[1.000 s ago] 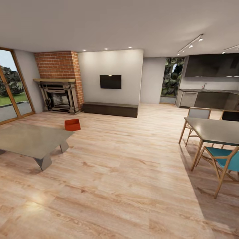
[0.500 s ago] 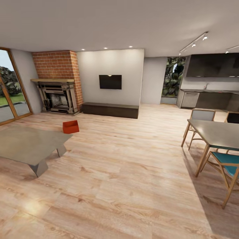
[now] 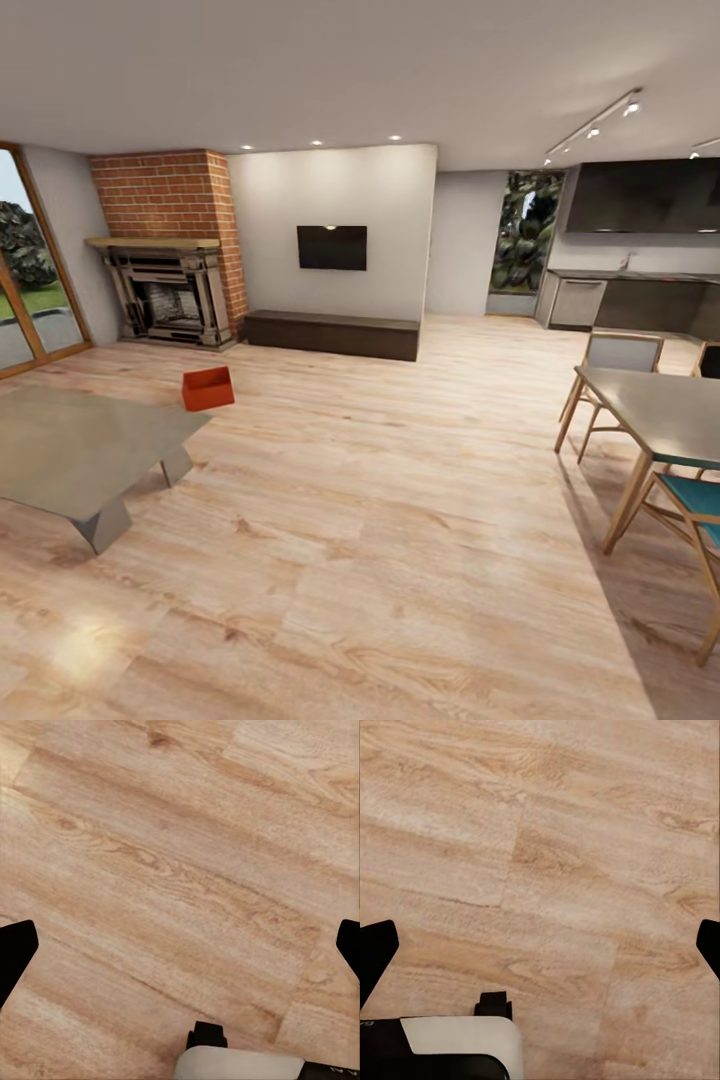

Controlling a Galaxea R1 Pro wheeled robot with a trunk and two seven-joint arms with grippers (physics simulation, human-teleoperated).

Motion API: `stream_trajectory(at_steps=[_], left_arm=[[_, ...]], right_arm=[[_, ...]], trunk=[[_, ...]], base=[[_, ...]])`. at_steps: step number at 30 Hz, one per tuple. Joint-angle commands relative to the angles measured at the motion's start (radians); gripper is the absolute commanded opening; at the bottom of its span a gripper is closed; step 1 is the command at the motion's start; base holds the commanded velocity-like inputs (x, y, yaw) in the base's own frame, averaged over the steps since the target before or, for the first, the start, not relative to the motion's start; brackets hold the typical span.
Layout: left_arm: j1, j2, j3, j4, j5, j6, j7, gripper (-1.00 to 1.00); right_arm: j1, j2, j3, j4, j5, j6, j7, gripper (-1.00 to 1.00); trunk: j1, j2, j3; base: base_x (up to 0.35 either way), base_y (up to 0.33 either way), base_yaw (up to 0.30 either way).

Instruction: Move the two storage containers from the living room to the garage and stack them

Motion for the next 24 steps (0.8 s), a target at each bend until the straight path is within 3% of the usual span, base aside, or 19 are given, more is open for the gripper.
stream_trajectory(at_steps=[1,7,24], left_arm=[[-0.001,0.002,0.005,0.006,0.003,-0.010,-0.002,1.00],[0.000,-0.002,0.005,0.036,0.003,-0.043,-0.002,1.00],[0.001,-0.002,0.006,0.037,0.003,-0.043,0.002,1.00]], right_arm=[[-0.002,0.000,0.005,0.005,-0.002,-0.007,-0.001,1.00],[-0.002,0.003,0.006,0.005,0.002,-0.007,-0.001,1.00],[-0.002,0.004,0.006,0.005,0.003,-0.007,0.005,1.00]], trunk=[[0.001,-0.001,-0.002],[0.001,-0.001,-0.002],[0.001,-0.001,-0.002]], base=[[0.256,0.000,0.000],[0.235,0.000,0.000],[0.273,0.000,0.000]])
